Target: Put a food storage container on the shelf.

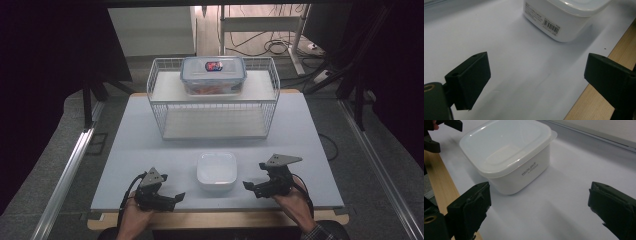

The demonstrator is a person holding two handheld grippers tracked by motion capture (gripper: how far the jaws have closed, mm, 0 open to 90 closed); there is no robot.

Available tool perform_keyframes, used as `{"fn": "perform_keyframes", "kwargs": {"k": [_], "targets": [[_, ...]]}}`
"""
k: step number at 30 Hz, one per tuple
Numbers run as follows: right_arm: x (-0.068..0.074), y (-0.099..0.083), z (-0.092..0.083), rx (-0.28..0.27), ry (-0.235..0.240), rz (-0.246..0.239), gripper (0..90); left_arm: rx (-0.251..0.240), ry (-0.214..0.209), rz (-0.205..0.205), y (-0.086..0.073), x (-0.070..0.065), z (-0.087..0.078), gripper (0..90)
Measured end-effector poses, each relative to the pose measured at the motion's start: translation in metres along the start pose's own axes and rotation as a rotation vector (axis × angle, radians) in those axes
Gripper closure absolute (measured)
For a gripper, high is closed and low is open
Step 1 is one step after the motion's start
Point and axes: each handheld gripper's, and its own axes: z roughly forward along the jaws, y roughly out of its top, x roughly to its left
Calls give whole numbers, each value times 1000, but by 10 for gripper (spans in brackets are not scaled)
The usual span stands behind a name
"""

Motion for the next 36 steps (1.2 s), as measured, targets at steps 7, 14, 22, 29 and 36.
{"fn": "perform_keyframes", "kwargs": {"k": [7, 14, 22, 29, 36], "targets": [[1, 4, -1, -2, -11, -26, 43, 7, -7, -3, 4, -2, 0, 63], [2, 10, 1, 4, 4, -35, 46, 2, -62, -24, 18, 0, 1, 39], [7, 18, 8, 34, 12, -11, 14, -16, -53, 0, 35, 2, 5, 104], [12, 34, 12, 51, 18, -21, 84, -30, -64, 16, 57, 7, 17, 133], [13, 50, 20, 60, 20, -69, 150, -22, -83, 56, 85, 5, 31, 153]]}}
